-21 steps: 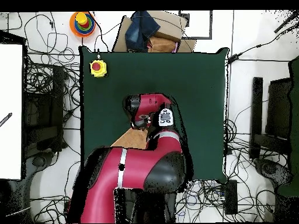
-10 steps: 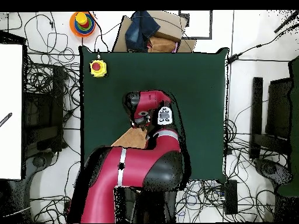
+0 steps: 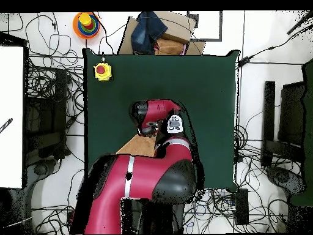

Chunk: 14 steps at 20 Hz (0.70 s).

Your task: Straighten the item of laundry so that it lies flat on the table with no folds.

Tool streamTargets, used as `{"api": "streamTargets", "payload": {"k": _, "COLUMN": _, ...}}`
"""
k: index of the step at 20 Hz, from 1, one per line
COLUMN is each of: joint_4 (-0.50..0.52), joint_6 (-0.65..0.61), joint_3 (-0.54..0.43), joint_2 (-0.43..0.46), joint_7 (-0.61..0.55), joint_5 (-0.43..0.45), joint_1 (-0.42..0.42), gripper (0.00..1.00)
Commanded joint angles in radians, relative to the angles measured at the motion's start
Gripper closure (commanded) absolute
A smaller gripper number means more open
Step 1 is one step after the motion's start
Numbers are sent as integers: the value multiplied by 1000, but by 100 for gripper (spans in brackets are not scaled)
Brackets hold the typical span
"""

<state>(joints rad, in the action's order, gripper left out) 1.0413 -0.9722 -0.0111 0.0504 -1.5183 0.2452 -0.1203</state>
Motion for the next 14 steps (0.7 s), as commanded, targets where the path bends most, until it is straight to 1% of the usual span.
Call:
{"api": "streamTargets", "payload": {"k": 1, "joint_4": 374, "joint_6": 552, "joint_3": -3, "joint_2": -100, "joint_7": -130, "joint_5": 153, "joint_1": -66, "gripper": 100}}
{"api": "streamTargets", "payload": {"k": 3, "joint_4": 429, "joint_6": 630, "joint_3": 20, "joint_2": -93, "joint_7": -156, "joint_5": 171, "joint_1": -65, "gripper": 100}}
{"api": "streamTargets", "payload": {"k": 4, "joint_4": 458, "joint_6": 690, "joint_3": 39, "joint_2": -81, "joint_7": -211, "joint_5": 168, "joint_1": -63, "gripper": 100}}
{"api": "streamTargets", "payload": {"k": 7, "joint_4": 523, "joint_6": 849, "joint_3": 86, "joint_2": -33, "joint_7": -293, "joint_5": 155, "joint_1": -72, "gripper": 100}}
{"api": "streamTargets", "payload": {"k": 10, "joint_4": 557, "joint_6": 969, "joint_3": 125, "joint_2": 12, "joint_7": -251, "joint_5": 187, "joint_1": -63, "gripper": 100}}
{"api": "streamTargets", "payload": {"k": 13, "joint_4": 566, "joint_6": 1043, "joint_3": 156, "joint_2": 50, "joint_7": -225, "joint_5": 185, "joint_1": -48, "gripper": 100}}
{"api": "streamTargets", "payload": {"k": 14, "joint_4": 573, "joint_6": 1045, "joint_3": 154, "joint_2": 52, "joint_7": -217, "joint_5": 177, "joint_1": -53, "gripper": 100}}
